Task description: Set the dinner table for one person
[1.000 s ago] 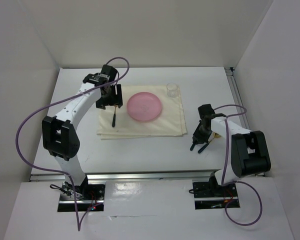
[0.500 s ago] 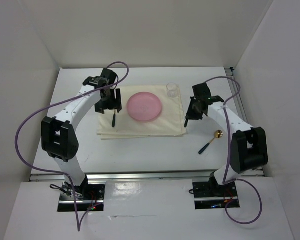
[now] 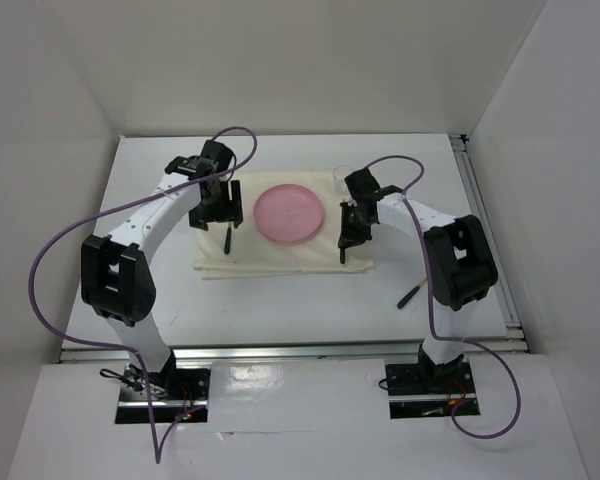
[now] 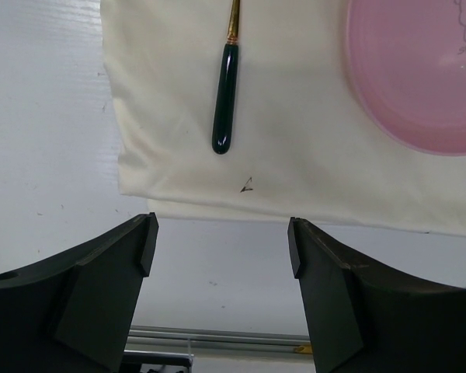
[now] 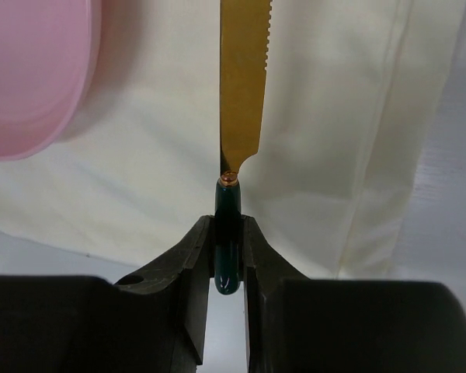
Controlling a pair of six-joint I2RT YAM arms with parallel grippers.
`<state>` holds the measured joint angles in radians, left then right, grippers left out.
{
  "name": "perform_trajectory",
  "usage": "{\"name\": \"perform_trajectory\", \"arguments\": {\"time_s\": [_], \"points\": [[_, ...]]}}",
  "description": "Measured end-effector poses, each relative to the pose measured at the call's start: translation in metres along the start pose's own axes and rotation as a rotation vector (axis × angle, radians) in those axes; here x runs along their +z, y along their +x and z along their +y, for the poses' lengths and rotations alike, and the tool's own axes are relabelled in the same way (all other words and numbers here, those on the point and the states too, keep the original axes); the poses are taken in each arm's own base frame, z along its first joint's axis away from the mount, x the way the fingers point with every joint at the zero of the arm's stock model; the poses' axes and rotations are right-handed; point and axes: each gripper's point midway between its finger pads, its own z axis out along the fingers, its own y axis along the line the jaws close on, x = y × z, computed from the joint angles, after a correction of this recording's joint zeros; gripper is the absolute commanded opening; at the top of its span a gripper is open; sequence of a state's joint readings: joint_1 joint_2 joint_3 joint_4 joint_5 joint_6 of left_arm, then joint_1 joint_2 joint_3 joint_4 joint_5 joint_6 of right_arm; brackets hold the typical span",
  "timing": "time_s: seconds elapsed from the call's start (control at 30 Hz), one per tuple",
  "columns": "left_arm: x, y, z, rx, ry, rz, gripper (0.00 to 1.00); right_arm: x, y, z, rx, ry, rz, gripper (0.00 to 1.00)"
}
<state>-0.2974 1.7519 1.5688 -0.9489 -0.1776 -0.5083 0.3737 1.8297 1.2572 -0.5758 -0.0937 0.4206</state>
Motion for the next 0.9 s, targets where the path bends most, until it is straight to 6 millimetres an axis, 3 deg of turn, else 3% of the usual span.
{"name": "perform_trajectory", "arguments": {"time_s": [0.27,0.33,0.4,0.43,0.5,0.53,0.67,0.77,0.9], "points": [[0.004,0.009,0.002,0.003,-0.002,0.025,0.86,0.018,-0.004,0.008,-0.010,-0.011,0.015,0.02],[0.004,0.009,0.001,0.003,0.001,0.026,0.86,0.022,-0.003,0.010,-0.014,-0.014,0.020,0.07],[0.004,0.009,0.001,0.003,0.003,0.026,0.86,0.025,-0.003,0.011,-0.016,-0.016,0.021,0.13],[0.004,0.009,0.000,0.003,0.005,0.026,0.86,0.026,-0.004,0.011,-0.016,-0.017,0.020,0.24],[0.005,0.009,0.000,0.003,0.006,0.027,0.86,0.027,-0.005,0.011,-0.017,-0.019,0.016,0.33],[0.005,0.010,0.000,0.003,0.007,0.028,0.86,0.027,-0.005,0.012,-0.020,-0.021,0.013,0.43],[0.007,0.012,0.000,0.005,0.006,0.034,0.86,0.026,-0.007,0.011,-0.018,-0.015,0.003,0.67],[0.006,0.012,-0.002,0.008,0.012,0.034,0.86,0.017,-0.015,0.009,-0.016,0.008,-0.036,0.73],[0.006,0.014,-0.006,0.017,0.018,0.035,0.86,-0.017,-0.033,0.006,0.015,0.019,-0.138,0.73]]}}
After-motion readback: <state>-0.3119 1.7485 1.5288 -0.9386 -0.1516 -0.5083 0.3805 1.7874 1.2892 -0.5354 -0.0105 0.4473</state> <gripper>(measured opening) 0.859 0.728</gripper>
